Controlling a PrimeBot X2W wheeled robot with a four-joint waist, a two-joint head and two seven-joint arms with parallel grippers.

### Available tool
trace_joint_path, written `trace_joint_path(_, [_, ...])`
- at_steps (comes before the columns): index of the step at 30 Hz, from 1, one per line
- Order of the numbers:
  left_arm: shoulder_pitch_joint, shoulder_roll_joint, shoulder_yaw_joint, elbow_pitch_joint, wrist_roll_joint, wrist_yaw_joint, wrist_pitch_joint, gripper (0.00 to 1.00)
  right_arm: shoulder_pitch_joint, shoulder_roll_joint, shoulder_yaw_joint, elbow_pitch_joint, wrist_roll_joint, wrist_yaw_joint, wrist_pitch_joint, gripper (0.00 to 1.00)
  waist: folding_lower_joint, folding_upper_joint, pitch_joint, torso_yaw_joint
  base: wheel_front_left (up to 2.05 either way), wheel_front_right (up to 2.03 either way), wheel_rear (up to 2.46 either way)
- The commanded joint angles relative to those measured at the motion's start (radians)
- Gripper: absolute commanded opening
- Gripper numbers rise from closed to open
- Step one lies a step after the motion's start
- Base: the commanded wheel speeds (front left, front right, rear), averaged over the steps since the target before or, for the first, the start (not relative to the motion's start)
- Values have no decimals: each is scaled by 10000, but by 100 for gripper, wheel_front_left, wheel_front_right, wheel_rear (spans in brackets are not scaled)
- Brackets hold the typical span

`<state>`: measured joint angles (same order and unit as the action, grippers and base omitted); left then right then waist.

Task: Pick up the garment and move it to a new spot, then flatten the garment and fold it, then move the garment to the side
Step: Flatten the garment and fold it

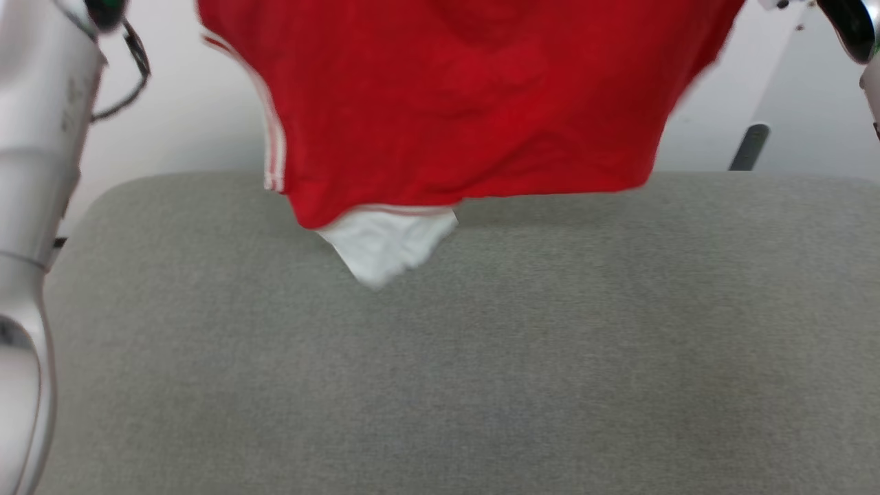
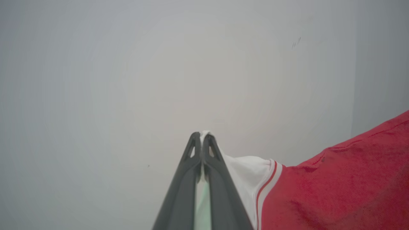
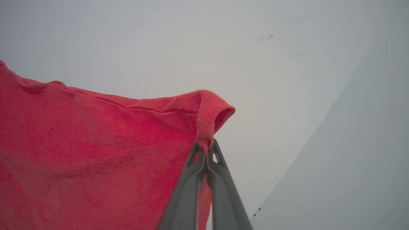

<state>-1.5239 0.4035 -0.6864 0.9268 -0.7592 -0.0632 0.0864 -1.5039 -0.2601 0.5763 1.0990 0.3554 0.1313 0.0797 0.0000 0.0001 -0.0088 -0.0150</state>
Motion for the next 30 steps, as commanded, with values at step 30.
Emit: trace_joint_path(30, [-6812, -602, -319, 1887, 1243, -315, -3146, 0, -4257, -90, -2147, 898, -2580, -10, -3414, 0, 0, -1, 6320, -1051, 0, 0, 0])
